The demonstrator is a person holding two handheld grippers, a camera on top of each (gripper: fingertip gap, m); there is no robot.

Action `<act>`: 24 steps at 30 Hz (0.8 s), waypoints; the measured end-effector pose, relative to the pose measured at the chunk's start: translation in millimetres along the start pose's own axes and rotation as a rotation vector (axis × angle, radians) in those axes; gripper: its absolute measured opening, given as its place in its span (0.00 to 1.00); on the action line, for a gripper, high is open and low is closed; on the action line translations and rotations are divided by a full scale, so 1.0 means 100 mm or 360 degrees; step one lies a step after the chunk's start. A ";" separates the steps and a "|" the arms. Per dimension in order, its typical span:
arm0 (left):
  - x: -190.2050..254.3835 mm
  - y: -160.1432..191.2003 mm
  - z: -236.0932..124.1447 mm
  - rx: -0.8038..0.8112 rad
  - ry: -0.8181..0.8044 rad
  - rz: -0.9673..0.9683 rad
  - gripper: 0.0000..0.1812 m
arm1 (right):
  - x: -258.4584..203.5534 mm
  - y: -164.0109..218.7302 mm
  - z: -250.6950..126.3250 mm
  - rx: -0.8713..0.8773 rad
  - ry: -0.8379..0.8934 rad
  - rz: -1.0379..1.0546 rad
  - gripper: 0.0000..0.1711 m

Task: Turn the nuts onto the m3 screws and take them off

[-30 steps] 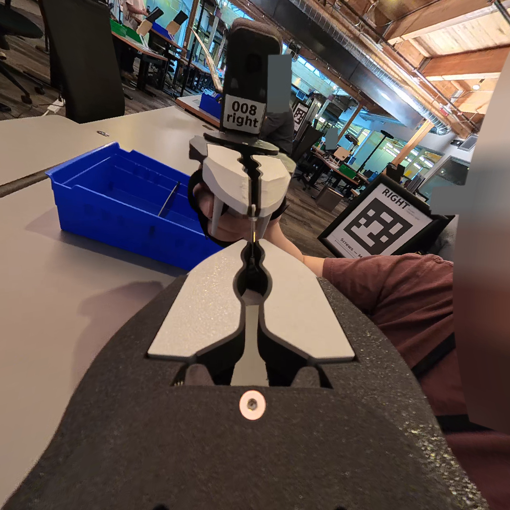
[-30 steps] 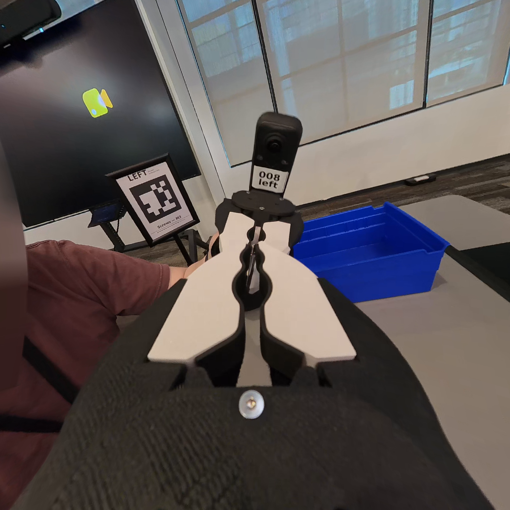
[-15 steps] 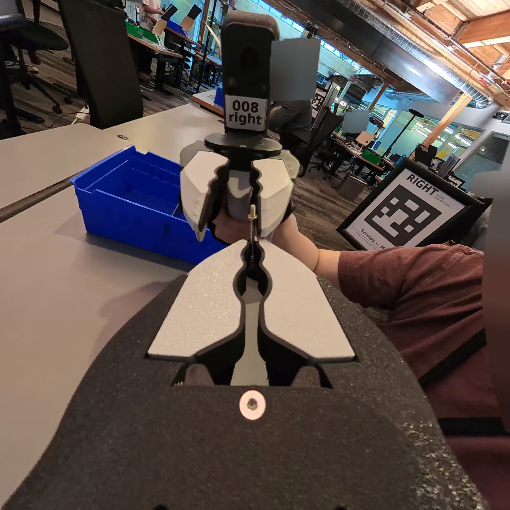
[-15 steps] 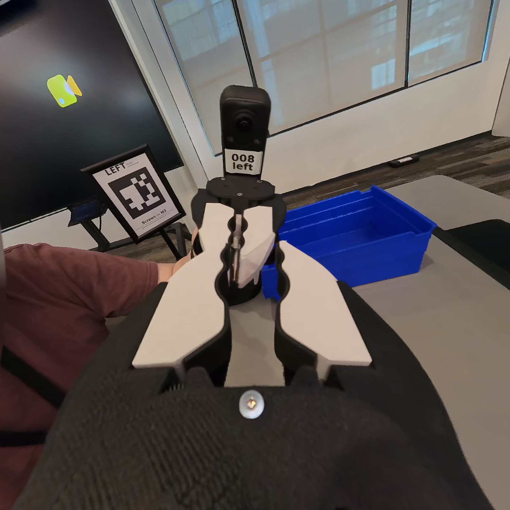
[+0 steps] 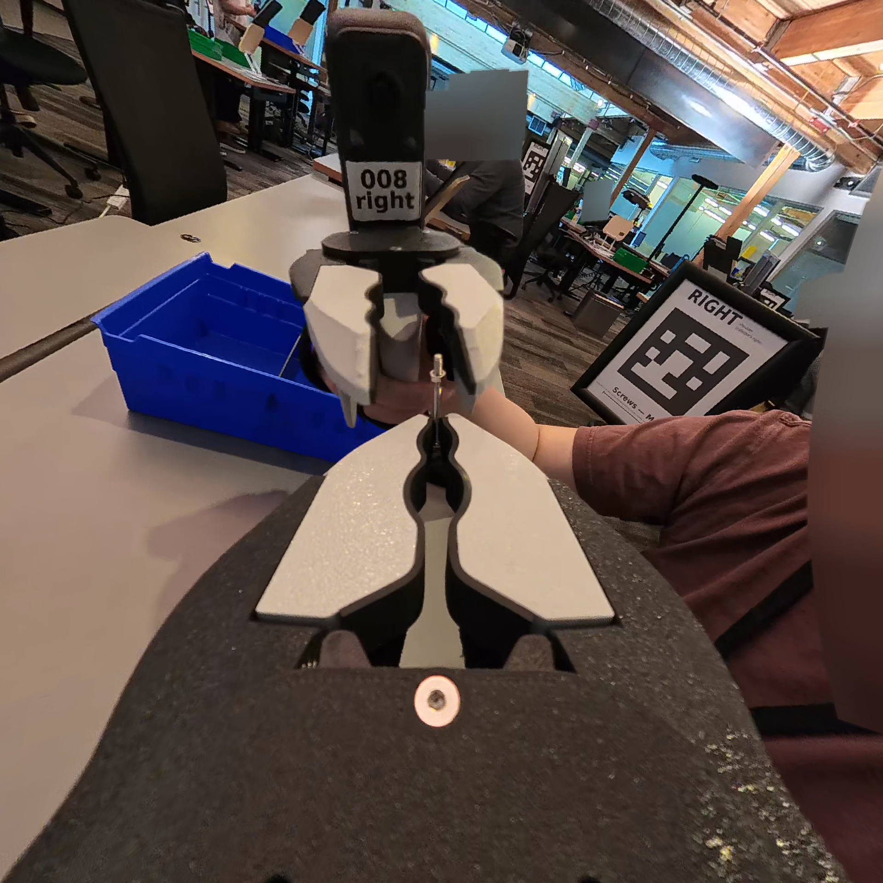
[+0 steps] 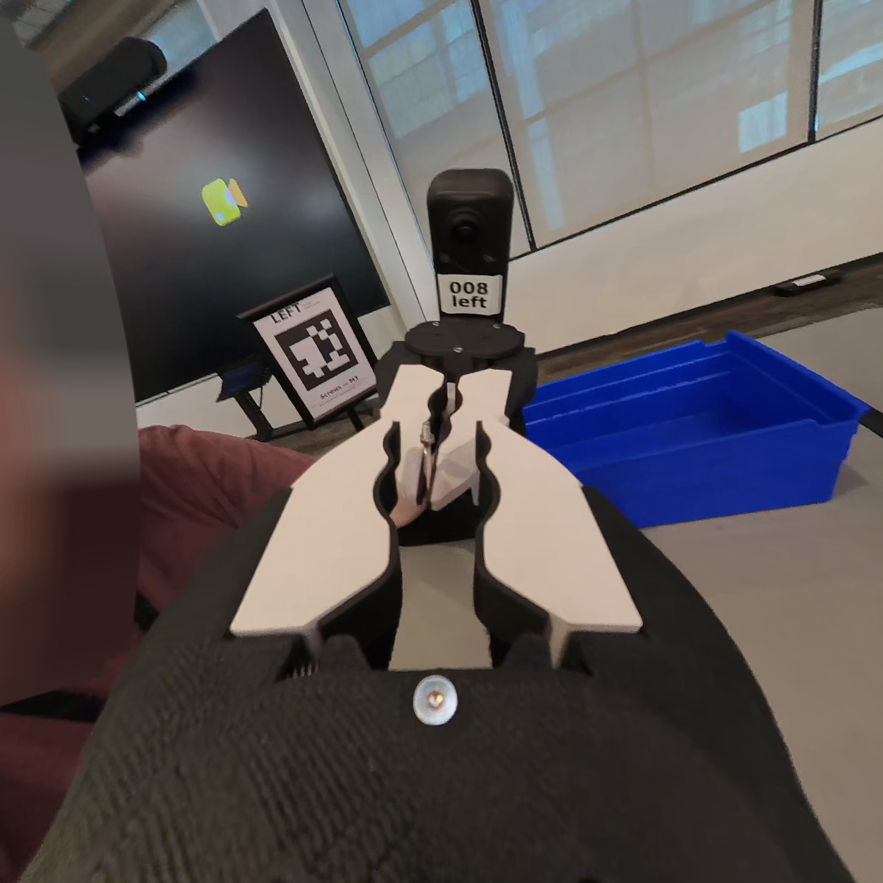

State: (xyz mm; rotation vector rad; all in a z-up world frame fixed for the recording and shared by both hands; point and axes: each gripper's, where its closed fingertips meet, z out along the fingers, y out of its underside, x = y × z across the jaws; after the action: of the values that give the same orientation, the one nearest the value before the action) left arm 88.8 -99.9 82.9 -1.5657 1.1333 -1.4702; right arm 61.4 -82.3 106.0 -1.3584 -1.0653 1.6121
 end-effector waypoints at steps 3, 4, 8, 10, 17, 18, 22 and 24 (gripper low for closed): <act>0.03 -0.02 -0.01 0.0004 -0.0010 0.0026 0.01 | 0.04 0.02 -0.03 -0.0031 0.0026 -0.0008 0.19; 0.03 -0.03 -0.02 0.0008 -0.0019 0.0040 0.01 | 0.05 0.01 -0.06 -0.0036 0.0021 -0.0002 0.19; 0.07 -0.05 -0.03 0.0019 -0.0003 0.0047 0.01 | 0.07 -0.06 -0.16 0.0015 0.0008 0.0010 0.17; 0.06 -0.03 -0.01 0.0000 -0.0011 0.0052 0.01 | -0.05 -0.05 -0.12 -0.0003 -0.0067 -0.0024 0.17; 0.13 -0.02 0.03 -0.0009 0.0012 0.0076 0.01 | -0.08 -0.01 -0.02 -0.0035 -0.0026 -0.0122 0.17; 0.12 -0.03 0.02 -0.0001 -0.0007 0.0093 0.01 | -0.07 -0.02 -0.05 -0.0027 -0.0055 -0.0085 0.17; 0.16 -0.07 0.00 0.0030 0.0006 0.0131 0.01 | -0.04 -0.11 -0.16 0.0059 -0.0084 -0.0014 0.15; 0.12 -0.08 0.01 0.0039 -0.0061 0.0234 0.01 | -0.15 -0.11 -0.13 0.0049 -0.0140 -0.0064 0.16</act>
State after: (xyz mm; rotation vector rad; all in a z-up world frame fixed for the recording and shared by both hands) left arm 90.1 -108.2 94.5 -1.4556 1.1778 -1.3467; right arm 76.7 -90.9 121.0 -1.2478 -1.1079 1.6650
